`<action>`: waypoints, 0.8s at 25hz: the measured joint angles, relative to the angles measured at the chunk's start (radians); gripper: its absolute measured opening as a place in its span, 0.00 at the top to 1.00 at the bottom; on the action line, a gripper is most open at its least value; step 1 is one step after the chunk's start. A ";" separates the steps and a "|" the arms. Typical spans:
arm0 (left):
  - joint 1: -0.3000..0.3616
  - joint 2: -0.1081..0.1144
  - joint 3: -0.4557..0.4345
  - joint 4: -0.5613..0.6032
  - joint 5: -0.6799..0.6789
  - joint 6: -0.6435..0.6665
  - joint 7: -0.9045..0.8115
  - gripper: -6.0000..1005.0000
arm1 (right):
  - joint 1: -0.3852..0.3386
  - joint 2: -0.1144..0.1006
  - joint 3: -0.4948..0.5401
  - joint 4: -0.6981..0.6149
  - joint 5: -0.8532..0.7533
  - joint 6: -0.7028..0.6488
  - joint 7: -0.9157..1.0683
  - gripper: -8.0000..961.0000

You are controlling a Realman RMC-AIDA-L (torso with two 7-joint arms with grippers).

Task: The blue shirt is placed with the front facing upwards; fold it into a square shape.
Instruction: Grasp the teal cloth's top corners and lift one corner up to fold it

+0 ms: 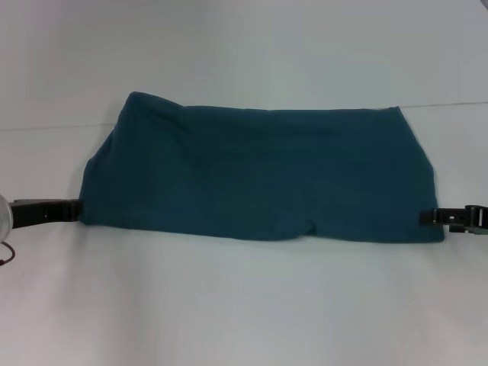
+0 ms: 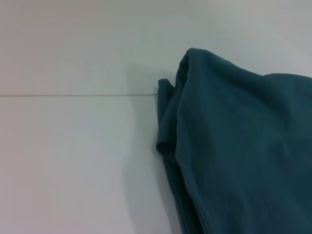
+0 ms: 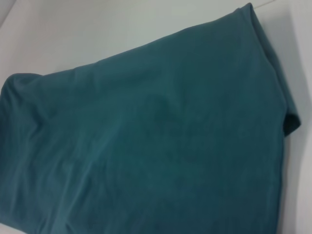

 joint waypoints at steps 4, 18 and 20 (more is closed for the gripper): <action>0.000 0.000 0.000 0.000 0.000 0.000 0.004 0.99 | 0.006 0.003 -0.011 0.019 0.000 0.021 0.000 0.08; 0.002 0.000 0.001 -0.001 0.000 -0.005 0.007 0.99 | 0.010 0.013 -0.026 0.026 0.000 0.060 0.000 0.09; 0.002 -0.001 0.002 -0.001 0.000 -0.006 0.007 0.99 | 0.012 0.018 -0.026 0.027 0.000 0.067 0.000 0.09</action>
